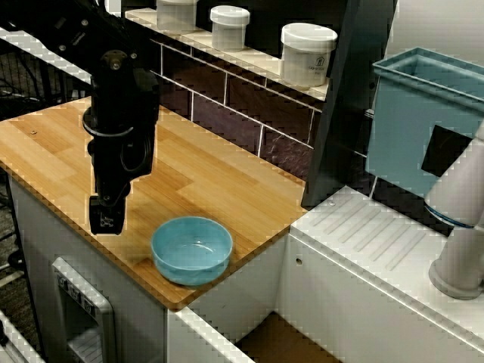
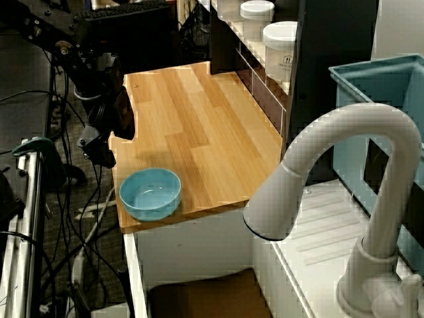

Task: Push into sink

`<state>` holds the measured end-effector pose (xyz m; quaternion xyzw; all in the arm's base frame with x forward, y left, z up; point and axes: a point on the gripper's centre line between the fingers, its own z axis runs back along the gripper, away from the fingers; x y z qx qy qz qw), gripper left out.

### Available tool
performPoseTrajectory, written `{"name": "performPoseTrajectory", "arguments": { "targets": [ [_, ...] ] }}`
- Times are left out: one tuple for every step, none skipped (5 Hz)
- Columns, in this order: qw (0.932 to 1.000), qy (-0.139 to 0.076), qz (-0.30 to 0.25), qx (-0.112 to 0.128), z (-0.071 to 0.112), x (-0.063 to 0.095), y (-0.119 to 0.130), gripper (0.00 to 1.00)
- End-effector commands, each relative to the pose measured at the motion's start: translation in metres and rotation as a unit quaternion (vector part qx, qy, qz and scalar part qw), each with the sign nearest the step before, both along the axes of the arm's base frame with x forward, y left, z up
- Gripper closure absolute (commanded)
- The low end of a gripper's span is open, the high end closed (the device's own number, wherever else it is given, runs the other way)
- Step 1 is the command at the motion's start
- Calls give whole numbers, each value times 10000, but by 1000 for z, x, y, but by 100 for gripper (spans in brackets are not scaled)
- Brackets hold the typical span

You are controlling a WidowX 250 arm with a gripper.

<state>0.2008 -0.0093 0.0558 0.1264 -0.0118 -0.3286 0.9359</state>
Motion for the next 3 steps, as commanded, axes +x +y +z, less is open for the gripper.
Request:
{"name": "performPoseTrajectory", "arguments": {
  "targets": [
    [9998,-99,-189,-40,0,3,-18,0],
    [9996,-144,-220,-61,0,4,-23,0],
    [9998,-101,-163,-101,-4,7,-26,0]
  ]
}}
